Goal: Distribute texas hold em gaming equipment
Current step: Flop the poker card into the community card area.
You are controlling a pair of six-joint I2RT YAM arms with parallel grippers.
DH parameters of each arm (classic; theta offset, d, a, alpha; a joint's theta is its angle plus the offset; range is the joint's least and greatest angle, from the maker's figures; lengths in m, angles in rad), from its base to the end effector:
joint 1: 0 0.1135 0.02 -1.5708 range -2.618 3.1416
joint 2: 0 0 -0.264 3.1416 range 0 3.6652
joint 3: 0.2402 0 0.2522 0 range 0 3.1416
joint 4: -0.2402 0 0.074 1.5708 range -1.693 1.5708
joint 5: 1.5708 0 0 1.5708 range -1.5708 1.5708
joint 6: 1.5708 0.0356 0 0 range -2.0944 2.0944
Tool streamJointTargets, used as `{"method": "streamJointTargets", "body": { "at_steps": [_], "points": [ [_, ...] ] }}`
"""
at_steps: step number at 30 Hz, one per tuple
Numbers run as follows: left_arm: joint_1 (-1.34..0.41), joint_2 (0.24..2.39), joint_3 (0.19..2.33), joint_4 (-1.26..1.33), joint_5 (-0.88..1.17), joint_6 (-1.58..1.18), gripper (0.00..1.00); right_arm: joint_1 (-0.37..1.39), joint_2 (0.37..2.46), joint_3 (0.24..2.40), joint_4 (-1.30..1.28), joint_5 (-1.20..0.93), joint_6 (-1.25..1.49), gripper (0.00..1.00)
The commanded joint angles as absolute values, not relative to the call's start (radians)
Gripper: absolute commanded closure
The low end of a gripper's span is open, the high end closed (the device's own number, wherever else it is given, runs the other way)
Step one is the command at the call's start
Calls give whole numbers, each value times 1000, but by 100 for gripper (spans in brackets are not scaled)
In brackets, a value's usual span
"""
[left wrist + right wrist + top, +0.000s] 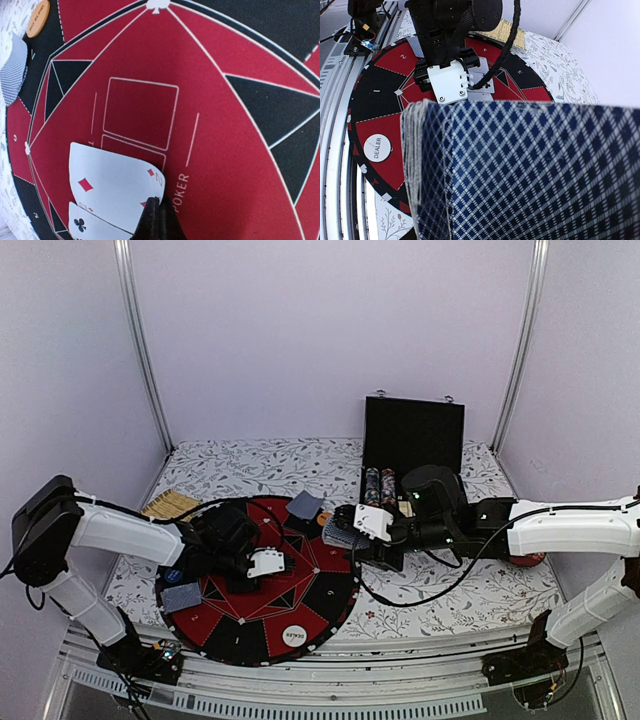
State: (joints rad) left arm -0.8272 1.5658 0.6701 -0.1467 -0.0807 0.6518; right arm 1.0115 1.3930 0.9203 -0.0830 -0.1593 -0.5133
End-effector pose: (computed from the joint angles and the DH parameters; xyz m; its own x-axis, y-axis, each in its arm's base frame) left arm 0.1875 -0.1996 0.1292 -0.0364 0.9328 -0.3586 0.9160 0.1746 0.3612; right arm 0.1605 0.2670 0.2576 0.2022 -0.5907 -0.7811 -0.9288 0.1373 -0.3443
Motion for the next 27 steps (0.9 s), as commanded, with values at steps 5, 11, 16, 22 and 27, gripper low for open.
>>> {"method": "streamJointTargets", "body": {
  "at_steps": [5, 11, 16, 22, 27],
  "points": [
    [-834, 1621, 649, -245, -99, 639, 87, 1009, 1356, 916, -76, -155, -518, 50],
    [-839, 1588, 635, -243, -88, 643, 66, 1009, 1356, 915, -75, -155, -518, 50],
    [-862, 1554, 650, -270, -78, 635, 63, 1009, 1353, 914, -79, -152, -518, 50],
    [-909, 1386, 674, -273, -53, 572, 54, 1009, 1348, 913, -80, -151, -518, 50],
    [-912, 1134, 695, -197, -53, 416, 47, 1009, 1347, 913, -82, -145, -518, 50]
  ]
}}
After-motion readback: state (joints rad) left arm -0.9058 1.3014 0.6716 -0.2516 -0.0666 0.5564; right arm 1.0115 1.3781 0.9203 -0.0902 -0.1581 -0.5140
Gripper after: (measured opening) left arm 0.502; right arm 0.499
